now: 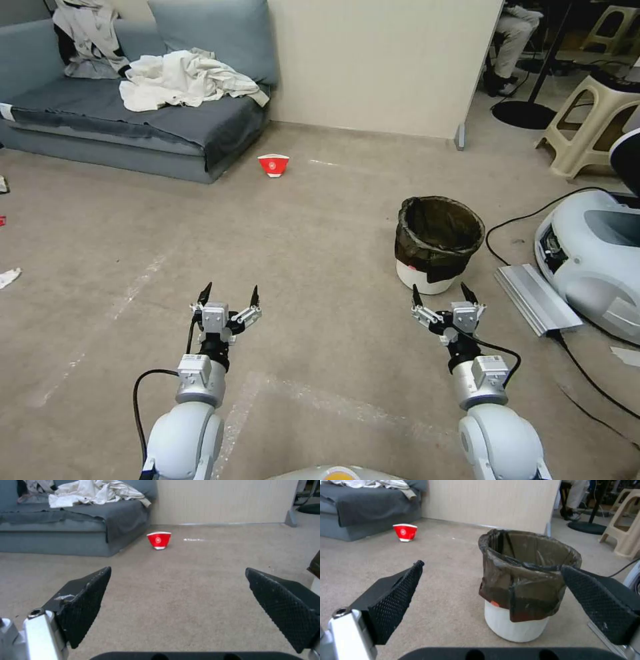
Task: Pick up the trash can from the floor.
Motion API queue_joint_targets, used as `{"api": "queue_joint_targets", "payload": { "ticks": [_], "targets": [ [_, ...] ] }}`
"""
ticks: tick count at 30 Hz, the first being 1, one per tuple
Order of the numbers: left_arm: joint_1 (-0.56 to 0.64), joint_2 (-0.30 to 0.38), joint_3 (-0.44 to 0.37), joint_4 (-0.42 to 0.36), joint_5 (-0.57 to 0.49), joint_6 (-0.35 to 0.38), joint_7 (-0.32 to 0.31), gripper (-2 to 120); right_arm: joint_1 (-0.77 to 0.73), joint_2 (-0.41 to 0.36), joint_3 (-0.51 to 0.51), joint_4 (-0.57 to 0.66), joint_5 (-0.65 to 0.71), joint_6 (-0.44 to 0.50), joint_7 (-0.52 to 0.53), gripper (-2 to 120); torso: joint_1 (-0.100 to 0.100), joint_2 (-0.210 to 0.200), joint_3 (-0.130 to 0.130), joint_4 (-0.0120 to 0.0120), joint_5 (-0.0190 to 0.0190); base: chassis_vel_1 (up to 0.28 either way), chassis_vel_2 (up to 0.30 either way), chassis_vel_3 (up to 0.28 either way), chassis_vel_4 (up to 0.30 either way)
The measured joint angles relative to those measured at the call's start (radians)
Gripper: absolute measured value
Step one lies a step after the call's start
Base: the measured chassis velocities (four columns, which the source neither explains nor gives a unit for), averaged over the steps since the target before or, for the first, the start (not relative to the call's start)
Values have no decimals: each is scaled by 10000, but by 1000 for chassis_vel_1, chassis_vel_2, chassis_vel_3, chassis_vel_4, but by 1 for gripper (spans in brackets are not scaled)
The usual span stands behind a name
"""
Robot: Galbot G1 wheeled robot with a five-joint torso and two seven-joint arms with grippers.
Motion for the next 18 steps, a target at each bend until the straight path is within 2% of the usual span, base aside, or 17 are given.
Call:
{"api": "queue_joint_targets", "payload": {
  "ticks": [13,18],
  "targets": [
    [11,0,-1,-24,0,4,0,100,0,0,0,0,0,0,0,100,0,0,0,-1,0,0,0,0,0],
    [383,-88,-106,-704,-285,428,26,100,-336,75,23,619,46,-291,39,100,0,-1,0,0,-1,0,0,0,0]
  ]
}}
